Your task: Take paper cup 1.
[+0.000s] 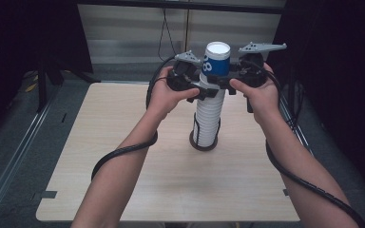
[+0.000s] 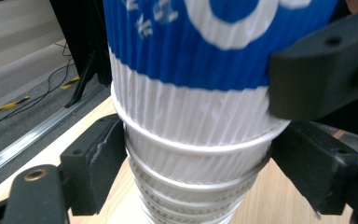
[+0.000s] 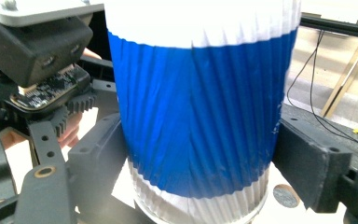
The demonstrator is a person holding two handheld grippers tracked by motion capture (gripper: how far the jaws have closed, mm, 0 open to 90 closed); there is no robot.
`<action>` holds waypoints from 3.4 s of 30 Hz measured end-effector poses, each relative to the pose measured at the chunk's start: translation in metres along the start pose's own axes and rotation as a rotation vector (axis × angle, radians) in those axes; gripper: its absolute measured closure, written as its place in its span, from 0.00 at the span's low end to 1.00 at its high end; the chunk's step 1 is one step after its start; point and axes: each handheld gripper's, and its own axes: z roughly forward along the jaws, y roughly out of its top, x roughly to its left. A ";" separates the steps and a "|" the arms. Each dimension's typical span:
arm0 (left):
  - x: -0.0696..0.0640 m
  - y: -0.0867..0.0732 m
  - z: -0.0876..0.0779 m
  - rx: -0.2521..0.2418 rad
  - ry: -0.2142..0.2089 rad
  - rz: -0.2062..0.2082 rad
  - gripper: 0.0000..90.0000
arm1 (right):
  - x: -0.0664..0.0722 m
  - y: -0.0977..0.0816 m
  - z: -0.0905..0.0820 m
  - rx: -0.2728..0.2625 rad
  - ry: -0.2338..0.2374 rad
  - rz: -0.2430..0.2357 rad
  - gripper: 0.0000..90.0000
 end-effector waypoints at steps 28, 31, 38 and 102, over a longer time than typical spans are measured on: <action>-0.002 -0.003 0.002 -0.016 -0.006 -0.025 0.21 | 0.000 0.009 -0.011 -0.069 0.004 0.025 0.25; -0.002 -0.003 0.002 -0.018 -0.005 -0.021 0.21 | 0.000 0.010 -0.012 -0.071 0.003 0.023 0.25; -0.002 -0.003 0.002 -0.014 -0.005 -0.022 0.20 | 0.000 0.013 -0.014 -0.079 0.002 0.020 0.25; -0.007 -0.004 -0.001 0.011 0.004 -0.019 0.21 | -0.018 0.020 -0.088 -0.167 -0.043 0.009 0.25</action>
